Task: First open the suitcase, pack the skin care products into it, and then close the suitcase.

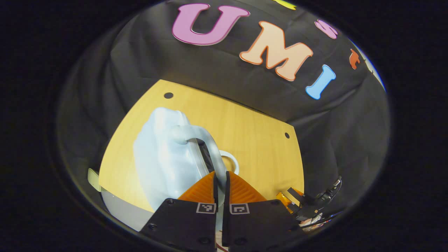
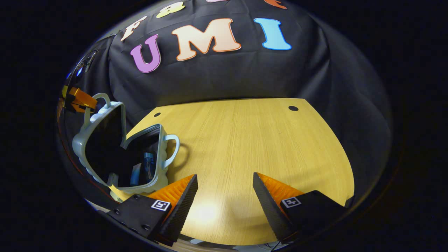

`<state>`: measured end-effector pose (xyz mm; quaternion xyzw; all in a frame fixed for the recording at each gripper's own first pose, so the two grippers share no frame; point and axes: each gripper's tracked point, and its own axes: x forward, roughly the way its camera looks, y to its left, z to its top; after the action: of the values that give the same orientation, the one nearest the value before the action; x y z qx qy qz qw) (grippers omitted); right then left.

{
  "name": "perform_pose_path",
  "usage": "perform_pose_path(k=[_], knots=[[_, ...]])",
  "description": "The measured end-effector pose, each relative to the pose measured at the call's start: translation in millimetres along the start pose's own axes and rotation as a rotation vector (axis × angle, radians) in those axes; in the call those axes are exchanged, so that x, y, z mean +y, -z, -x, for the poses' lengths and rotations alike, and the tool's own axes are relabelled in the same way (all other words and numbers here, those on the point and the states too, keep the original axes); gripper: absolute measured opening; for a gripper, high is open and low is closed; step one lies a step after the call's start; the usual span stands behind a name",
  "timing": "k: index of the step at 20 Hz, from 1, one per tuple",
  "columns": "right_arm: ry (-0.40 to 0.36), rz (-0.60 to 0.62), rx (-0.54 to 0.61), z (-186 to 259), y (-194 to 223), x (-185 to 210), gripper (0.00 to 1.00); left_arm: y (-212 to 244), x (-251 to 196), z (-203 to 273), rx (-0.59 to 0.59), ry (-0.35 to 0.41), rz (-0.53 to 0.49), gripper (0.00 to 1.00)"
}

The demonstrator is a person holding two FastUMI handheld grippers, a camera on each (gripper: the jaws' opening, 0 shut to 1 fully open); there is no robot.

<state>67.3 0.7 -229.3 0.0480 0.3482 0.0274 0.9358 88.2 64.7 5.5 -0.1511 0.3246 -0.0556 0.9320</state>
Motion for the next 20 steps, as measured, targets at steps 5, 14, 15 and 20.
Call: perform_pose_path(k=[5, 14, 15, 20], knots=[[0.045, -0.031, -0.025, 13, -3, -15, 0.99, 26, -31, -70, 0.096, 0.011, -0.047, 0.0], [0.082, -0.033, -0.054, 17, -6, -29, 0.99, 78, -43, -147, 0.253, -0.061, -0.136, 0.0], [0.079, -0.031, -0.052, 16, -6, -30, 0.99, 80, -43, -151, 0.263, -0.07, -0.134, 0.01], [0.08, -0.014, -0.053, 13, -8, -37, 0.95, 94, -38, -179, 0.301, -0.133, -0.148, 0.01]])
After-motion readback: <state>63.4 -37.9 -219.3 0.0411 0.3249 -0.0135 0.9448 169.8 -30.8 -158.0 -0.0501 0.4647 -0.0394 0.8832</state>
